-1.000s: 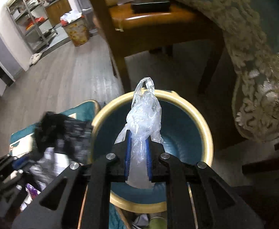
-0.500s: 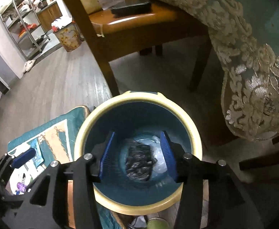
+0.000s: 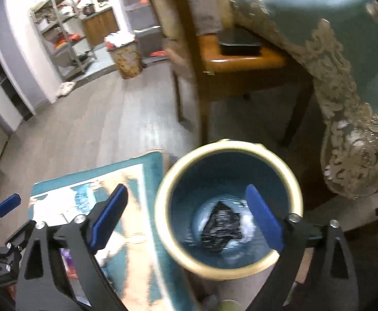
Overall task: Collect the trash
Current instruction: 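Carry both bags over the yellow-rimmed bin and open both grippers to drop them, then grasp the blue snack wrapper with the left gripper while the right grasps the red-white wrapper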
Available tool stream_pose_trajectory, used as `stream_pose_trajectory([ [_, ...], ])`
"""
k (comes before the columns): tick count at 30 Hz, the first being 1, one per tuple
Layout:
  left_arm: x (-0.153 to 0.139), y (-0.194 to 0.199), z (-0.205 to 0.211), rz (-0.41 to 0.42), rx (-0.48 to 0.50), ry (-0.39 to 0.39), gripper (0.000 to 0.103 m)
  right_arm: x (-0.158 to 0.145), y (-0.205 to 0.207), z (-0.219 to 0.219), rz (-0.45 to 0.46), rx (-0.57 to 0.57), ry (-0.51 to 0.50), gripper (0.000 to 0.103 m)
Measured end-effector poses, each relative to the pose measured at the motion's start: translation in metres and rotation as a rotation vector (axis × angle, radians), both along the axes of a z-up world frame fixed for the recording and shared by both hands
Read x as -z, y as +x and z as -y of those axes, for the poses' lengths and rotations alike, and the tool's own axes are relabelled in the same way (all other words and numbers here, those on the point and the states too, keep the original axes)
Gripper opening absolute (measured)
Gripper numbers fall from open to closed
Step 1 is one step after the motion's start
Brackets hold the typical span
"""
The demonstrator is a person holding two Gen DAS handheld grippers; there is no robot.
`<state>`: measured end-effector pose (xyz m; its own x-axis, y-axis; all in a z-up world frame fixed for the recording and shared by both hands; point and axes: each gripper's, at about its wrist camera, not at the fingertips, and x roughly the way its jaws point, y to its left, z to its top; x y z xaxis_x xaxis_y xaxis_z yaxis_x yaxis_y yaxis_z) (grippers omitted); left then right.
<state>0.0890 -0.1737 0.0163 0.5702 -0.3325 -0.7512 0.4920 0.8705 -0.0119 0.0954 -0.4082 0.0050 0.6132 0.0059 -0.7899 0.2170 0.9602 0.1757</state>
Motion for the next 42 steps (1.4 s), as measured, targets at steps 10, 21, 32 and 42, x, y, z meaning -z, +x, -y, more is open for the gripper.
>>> stream_pose_trajectory([
  [10,-0.012,-0.024,-0.123,0.014,-0.244,0.008,0.089,0.004,-0.004,-0.104,0.017,-0.215,-0.038,0.097],
  [21,0.051,-0.055,-0.2,-0.111,-0.408,0.062,0.089,0.042,-0.024,-0.211,-0.092,-0.491,-0.091,0.097],
  [32,0.113,-0.048,-0.216,-0.323,-0.437,0.11,0.089,0.082,-0.036,-0.241,-0.228,-0.629,-0.102,0.07],
  [42,0.136,-0.037,-0.203,-0.417,-0.388,0.112,0.085,0.092,-0.042,-0.261,-0.277,-0.754,-0.065,0.043],
])
